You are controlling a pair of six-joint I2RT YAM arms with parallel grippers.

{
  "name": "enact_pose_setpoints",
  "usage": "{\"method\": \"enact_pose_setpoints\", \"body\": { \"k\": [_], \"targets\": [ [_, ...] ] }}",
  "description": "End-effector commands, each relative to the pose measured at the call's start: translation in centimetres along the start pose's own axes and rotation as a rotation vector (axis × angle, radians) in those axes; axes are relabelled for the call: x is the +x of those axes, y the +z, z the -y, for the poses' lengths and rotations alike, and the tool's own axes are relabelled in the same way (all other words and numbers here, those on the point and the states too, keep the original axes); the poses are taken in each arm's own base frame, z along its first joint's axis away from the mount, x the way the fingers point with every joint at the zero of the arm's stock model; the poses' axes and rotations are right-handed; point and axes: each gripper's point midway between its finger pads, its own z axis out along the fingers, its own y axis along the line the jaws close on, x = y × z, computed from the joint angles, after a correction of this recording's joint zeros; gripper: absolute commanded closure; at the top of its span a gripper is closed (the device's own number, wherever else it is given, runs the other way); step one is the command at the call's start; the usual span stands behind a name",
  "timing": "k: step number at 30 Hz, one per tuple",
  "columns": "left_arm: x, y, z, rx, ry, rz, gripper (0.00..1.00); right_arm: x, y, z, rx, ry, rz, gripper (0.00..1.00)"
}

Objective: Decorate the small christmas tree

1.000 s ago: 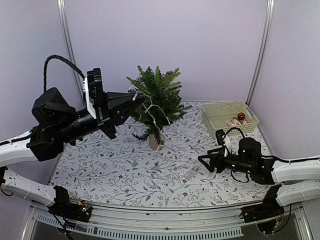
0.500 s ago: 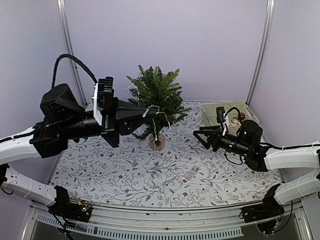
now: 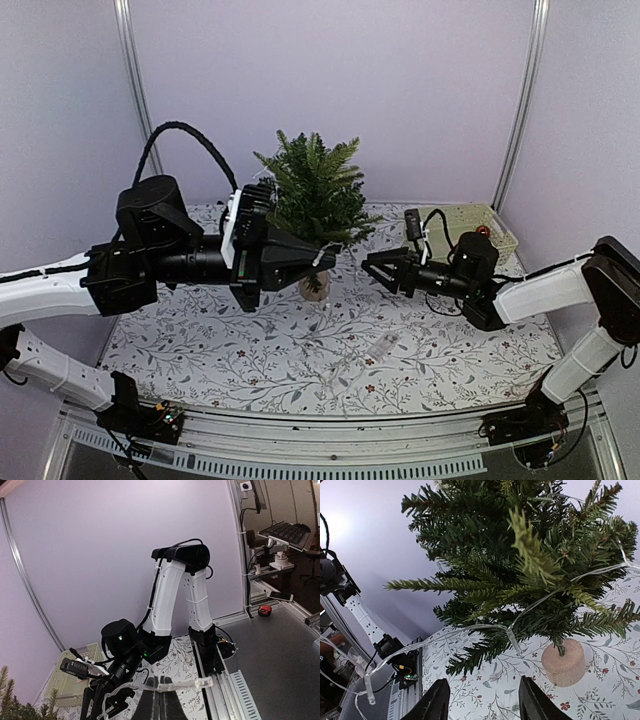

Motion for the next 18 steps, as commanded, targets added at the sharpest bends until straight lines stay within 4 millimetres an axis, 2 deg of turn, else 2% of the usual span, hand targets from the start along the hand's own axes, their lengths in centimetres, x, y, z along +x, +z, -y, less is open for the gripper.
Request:
{"method": "enact_pose_setpoints", "body": {
  "k": [1,9,18],
  "targets": [
    [-0.6,0.1,0.0,0.008,0.006,0.022,1.0,-0.5,1.6,-0.2,-0.08,-0.086,0.021,0.5],
    [-0.1,0.1,0.0,0.002,0.006,0.014,1.0,-1.0,3.7,0.6,-0.094,-0.121,0.022,0.53],
    [0.1,0.2,-0.4,-0.015,0.014,0.013,1.0,-0.1,5.4,2.2,-0.081,-0.141,-0.017,0.53]
  ]
}}
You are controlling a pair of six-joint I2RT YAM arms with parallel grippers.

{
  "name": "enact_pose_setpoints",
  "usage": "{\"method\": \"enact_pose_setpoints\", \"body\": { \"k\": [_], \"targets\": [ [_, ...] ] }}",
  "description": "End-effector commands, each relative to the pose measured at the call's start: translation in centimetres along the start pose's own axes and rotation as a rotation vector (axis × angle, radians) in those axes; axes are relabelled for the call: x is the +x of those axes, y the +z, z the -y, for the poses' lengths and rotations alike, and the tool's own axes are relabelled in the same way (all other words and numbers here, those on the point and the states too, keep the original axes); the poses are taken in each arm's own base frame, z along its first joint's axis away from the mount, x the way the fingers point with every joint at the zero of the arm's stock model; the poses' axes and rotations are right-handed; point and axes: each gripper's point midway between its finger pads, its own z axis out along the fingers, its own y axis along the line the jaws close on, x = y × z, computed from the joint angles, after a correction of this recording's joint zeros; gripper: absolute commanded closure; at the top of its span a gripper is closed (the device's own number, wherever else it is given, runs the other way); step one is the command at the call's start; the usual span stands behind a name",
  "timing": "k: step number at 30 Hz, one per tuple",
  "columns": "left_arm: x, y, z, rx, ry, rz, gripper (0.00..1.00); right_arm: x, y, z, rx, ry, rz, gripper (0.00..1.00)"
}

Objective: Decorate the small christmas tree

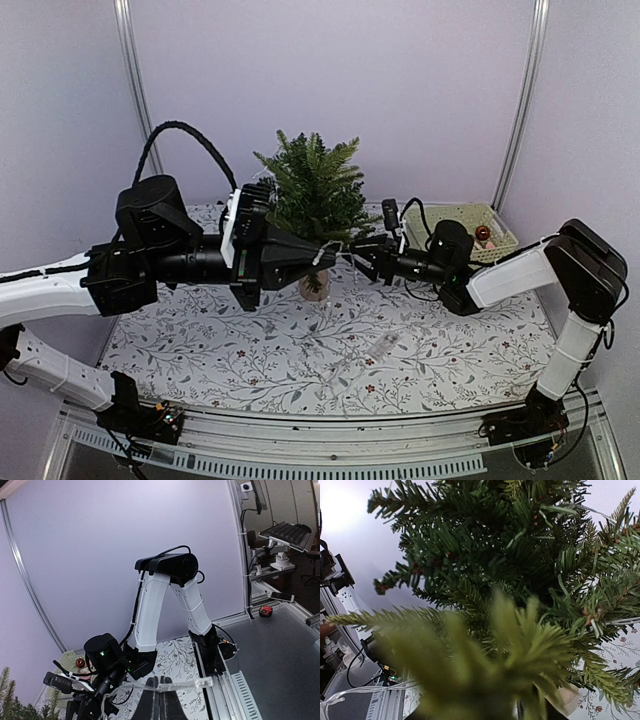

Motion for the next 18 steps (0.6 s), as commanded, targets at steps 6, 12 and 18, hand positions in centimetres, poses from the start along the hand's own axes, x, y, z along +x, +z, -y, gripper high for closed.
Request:
{"method": "enact_pose_setpoints", "body": {
  "k": [6,12,18],
  "targets": [
    [0.5,0.2,-0.5,-0.016,0.013,0.003,1.0,1.2,0.7,1.1,0.008,-0.037,-0.039,0.65],
    [0.9,0.1,-0.7,-0.025,0.011,-0.004,1.0,1.2,0.4,1.0,0.016,-0.058,-0.044,0.9],
    [1.3,0.0,-1.3,-0.051,0.007,-0.01,1.0,1.5,-1.1,1.6,0.068,-0.05,-0.057,1.0]
  ]
}}
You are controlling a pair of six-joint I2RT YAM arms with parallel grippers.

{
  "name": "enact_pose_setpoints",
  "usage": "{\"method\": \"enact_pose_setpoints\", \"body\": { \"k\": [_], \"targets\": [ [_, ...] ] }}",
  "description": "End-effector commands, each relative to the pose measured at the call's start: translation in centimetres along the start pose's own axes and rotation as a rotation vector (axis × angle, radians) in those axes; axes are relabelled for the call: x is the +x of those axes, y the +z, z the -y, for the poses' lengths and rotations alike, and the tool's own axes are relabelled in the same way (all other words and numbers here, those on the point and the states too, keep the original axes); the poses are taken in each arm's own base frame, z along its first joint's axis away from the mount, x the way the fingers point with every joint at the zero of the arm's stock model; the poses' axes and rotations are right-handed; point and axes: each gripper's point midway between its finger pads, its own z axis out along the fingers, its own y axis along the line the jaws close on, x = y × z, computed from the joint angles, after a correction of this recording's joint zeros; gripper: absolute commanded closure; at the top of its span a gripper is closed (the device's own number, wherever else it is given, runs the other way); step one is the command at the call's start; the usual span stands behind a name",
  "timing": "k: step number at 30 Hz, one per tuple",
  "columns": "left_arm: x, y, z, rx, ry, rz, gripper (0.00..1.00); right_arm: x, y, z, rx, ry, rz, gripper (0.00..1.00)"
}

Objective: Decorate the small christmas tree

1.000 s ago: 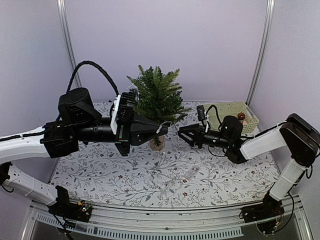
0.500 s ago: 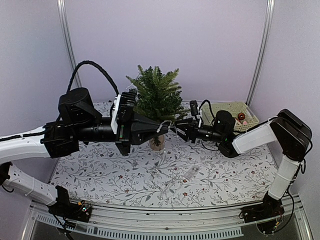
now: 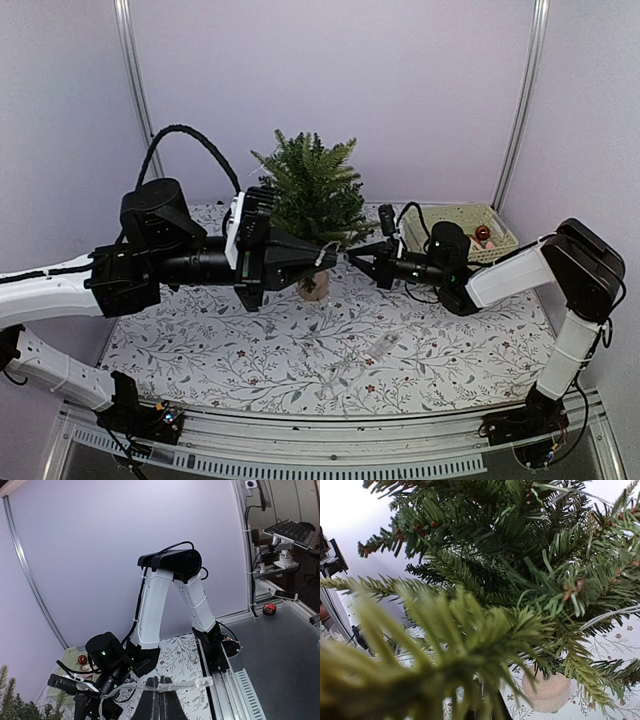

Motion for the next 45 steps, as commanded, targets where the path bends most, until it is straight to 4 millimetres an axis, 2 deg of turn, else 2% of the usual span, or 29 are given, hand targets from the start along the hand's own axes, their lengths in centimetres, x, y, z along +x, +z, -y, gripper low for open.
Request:
{"method": "enact_pose_setpoints", "body": {
  "k": [1,8,17,23,27,31,38,45],
  "targets": [
    [0.7,-0.1,-1.0,-0.04,0.004,-0.001,1.0,-0.2,-1.5,0.6,0.059,-0.007,-0.005,1.0],
    [1.6,0.3,-1.5,-0.061,-0.006,-0.019,1.0,-1.7,-4.2,1.9,0.155,-0.018,0.02,1.0],
    [2.5,1.1,-1.6,-0.053,-0.021,-0.031,1.0,-3.6,-6.8,4.9,0.283,-0.002,0.037,1.0],
    [2.4,1.5,-1.6,-0.045,-0.027,-0.022,1.0,-6.9,-8.1,5.0,0.306,-0.055,0.094,1.0],
    [1.9,1.3,-1.7,-0.054,-0.026,-0.014,1.0,-9.5,-8.1,4.2,0.296,-0.107,0.114,1.0],
    [0.5,-0.1,-2.2,-0.1,-0.022,0.013,1.0,-11.3,-7.8,2.8,0.254,-0.132,0.119,1.0],
    [-1.9,-3.7,-3.5,-0.234,0.016,0.031,1.0,-12.9,-7.1,-0.5,0.197,-0.184,0.107,1.0],
    [-3.1,-7.6,-5.9,-0.424,0.05,0.036,1.0,-12.7,-5.4,-3.3,0.144,-0.188,0.063,1.0]
  ]
}}
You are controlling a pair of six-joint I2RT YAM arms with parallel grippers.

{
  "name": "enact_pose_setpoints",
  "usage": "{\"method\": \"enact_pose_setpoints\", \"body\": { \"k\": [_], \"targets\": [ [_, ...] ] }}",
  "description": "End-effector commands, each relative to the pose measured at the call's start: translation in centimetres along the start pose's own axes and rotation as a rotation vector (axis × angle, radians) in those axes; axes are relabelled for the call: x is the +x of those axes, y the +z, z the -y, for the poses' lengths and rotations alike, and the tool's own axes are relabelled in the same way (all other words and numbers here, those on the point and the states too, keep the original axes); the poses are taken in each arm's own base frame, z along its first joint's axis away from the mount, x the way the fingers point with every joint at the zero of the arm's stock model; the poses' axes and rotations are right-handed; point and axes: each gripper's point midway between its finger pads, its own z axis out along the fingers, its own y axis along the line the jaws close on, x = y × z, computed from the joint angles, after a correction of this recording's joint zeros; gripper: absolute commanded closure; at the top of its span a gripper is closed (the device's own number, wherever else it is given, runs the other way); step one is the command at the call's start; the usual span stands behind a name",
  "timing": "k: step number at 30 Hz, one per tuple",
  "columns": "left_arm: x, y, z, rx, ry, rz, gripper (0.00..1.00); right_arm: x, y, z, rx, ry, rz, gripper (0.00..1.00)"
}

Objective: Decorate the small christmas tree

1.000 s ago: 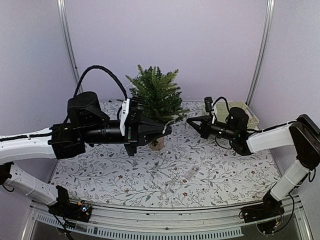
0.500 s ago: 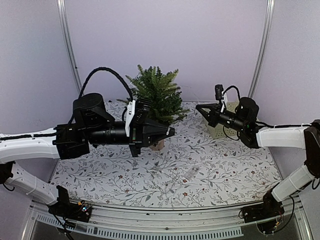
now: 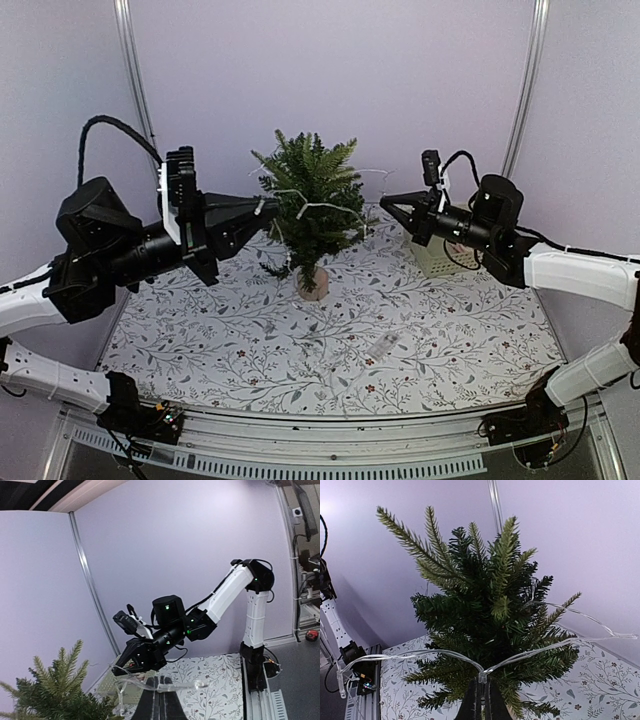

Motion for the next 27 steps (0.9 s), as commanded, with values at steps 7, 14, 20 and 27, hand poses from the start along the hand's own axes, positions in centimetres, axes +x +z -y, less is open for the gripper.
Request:
{"method": "enact_pose_setpoints", "body": {
  "k": [7,14,20,27],
  "targets": [
    [-1.0,-5.1,-5.7,-0.322,0.03,0.002,1.0,0.5,2.3,-5.1,-0.094,-0.007,-0.083,1.0],
    [0.4,-8.7,-10.2,-0.591,0.02,-0.062,1.0,0.9,4.3,-8.1,-0.138,-0.024,-0.11,1.0],
    [1.9,-10.8,-12.6,-0.721,-0.03,-0.101,1.0,1.7,6.5,-9.8,-0.137,-0.058,-0.145,1.0],
    [3.8,-12.1,-15.9,-0.885,-0.078,-0.192,1.0,2.2,7.0,-9.3,-0.103,-0.058,-0.151,0.72]
  ]
}}
